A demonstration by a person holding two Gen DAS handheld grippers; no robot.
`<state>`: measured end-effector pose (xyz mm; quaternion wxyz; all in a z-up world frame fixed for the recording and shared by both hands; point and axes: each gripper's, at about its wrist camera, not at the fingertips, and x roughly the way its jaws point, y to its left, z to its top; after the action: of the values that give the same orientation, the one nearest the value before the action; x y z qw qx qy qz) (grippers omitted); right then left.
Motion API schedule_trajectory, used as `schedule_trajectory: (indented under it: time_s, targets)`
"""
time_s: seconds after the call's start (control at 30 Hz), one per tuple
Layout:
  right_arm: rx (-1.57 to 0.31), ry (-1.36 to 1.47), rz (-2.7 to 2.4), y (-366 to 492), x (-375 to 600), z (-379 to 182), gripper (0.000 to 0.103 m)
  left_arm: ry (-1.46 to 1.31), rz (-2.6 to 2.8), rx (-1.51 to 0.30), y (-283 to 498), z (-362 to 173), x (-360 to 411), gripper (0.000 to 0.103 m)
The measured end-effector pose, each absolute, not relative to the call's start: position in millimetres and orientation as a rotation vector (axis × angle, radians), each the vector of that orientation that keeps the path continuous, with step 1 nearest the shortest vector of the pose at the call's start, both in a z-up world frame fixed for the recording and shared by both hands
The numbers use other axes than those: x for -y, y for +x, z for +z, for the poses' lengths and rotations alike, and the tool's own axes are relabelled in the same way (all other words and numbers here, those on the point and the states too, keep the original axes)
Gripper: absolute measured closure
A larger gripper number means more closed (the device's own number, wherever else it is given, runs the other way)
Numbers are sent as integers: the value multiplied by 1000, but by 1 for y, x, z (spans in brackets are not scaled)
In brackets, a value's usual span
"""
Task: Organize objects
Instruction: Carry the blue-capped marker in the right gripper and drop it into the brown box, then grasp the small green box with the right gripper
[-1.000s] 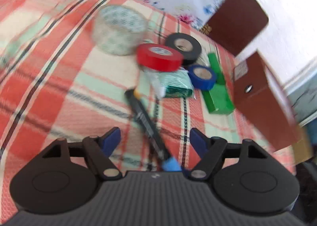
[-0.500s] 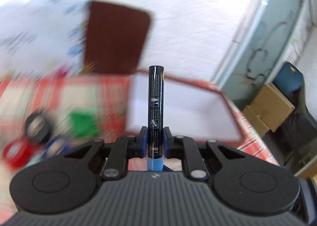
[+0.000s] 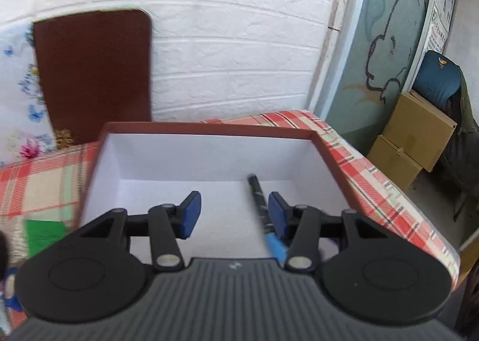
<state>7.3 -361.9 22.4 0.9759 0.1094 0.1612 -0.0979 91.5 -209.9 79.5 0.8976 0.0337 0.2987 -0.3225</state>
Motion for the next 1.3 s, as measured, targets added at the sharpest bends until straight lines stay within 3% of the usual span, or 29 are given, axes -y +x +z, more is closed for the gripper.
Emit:
schedule_trajectory:
  time_s: [0.23,0.43,0.5,0.6,0.63,0.7,0.77,0.8,0.9,1.07,1.17,1.2,1.23,1.3]
  targets:
    - [-218,198,-71,-13,321,29,57,71,-432,-519,59,78,92,43]
    - [-481,164,205,12,238,11,57,6,-117,-752,54,-2,-32,45]
    - [-560,147,255,23,211,-4,55,-42,-97,-724,45,-17,-57,44]
    - [-609,112,237,40,177,-8,39,-24,-110,-653,32,-20,-65,43]
    - [-620,104,247,48,167,-8,26,-28,-116,-649,32,-20,-66,43]
    - [-623,58,239,60,148,-12,11,-46,-133,-649,34,-21,-69,38]
    - [-626,-46,214,84,124,-20,17,-54,-146,-644,33,-22,-71,37]
    - [-653,-97,194,95,116,-26,38,-56,-155,-642,31,-24,-74,37]
    - [-685,-48,179,98,122,-28,41,-83,-165,-660,29,-23,-78,37]
    - [-692,-19,204,33,153,-30,40,-280,-375,-797,37,0,-63,38]
    - [-656,-23,186,-18,174,-32,40,-246,-519,-852,33,11,-18,38]
    - [-648,-24,176,-28,178,-31,34,-228,-553,-870,31,13,-2,37]
    - [-645,-30,166,-33,180,-29,21,-218,-580,-889,30,13,13,37]
    - [-640,-31,162,-37,184,-28,18,-198,-599,-929,30,9,35,37]
